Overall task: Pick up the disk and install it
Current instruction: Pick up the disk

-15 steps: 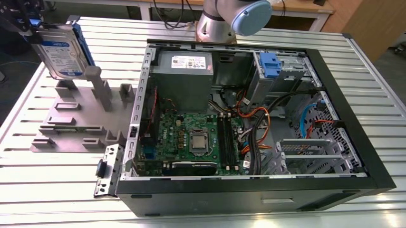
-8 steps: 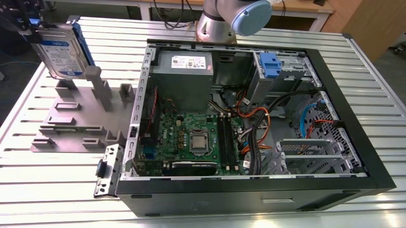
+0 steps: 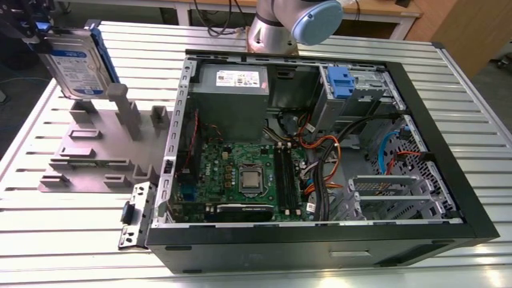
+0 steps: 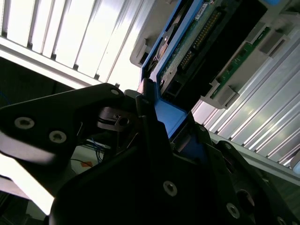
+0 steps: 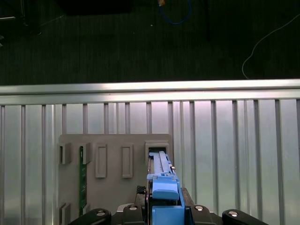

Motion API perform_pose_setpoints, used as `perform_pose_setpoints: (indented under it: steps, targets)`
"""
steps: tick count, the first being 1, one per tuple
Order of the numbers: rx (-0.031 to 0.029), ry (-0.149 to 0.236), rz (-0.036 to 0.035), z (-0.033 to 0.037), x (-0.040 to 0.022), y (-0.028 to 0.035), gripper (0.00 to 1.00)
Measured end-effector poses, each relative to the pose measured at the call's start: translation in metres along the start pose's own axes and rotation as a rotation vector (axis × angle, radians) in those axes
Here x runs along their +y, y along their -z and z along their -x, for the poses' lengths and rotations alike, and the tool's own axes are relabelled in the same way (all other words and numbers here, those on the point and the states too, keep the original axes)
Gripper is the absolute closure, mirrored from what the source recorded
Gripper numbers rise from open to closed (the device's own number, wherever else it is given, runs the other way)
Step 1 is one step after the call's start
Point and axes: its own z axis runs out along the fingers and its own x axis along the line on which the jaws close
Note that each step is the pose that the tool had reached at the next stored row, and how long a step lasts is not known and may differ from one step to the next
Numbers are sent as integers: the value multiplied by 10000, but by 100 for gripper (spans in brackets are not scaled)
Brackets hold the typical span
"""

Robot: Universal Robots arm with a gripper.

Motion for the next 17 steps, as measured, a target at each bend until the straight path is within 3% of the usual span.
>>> perform_pose_setpoints:
  steps: [17]
  targets:
    - [0,0,0,0,0,26,63]
